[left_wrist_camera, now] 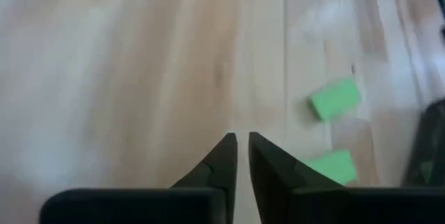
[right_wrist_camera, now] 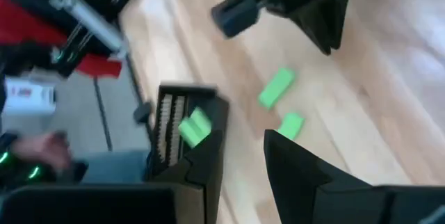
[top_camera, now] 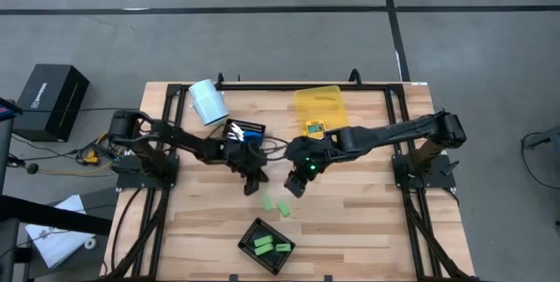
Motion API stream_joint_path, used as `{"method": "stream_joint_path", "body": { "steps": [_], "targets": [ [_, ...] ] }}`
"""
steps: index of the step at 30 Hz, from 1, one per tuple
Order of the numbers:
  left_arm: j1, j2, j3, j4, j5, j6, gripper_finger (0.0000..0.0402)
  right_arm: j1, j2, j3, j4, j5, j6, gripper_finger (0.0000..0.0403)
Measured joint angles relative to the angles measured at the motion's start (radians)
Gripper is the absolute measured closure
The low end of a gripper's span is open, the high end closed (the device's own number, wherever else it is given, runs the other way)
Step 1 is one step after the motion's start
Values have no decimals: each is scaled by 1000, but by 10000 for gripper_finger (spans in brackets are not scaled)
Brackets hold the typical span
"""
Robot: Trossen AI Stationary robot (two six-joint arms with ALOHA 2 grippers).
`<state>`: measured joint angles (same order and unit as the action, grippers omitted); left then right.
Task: Pick & Place School Supplies
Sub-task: Put the green eraser into the bottom black bin
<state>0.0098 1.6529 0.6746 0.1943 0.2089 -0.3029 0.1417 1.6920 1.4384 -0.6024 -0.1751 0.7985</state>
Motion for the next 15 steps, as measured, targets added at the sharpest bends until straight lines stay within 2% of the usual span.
{"method": "stream_joint_path", "body": {
  "steps": [4,11,15],
  "targets": [
    [59,-85,-17,-13,0,0,338,-1,51,-4,42,24,86,305],
    [159,-302,-72,-76,0,-9,300,31,131,-3,45,52,209,305],
    [193,-406,-71,-129,1,-8,294,35,125,-1,-46,72,270,305]
  ]
}}
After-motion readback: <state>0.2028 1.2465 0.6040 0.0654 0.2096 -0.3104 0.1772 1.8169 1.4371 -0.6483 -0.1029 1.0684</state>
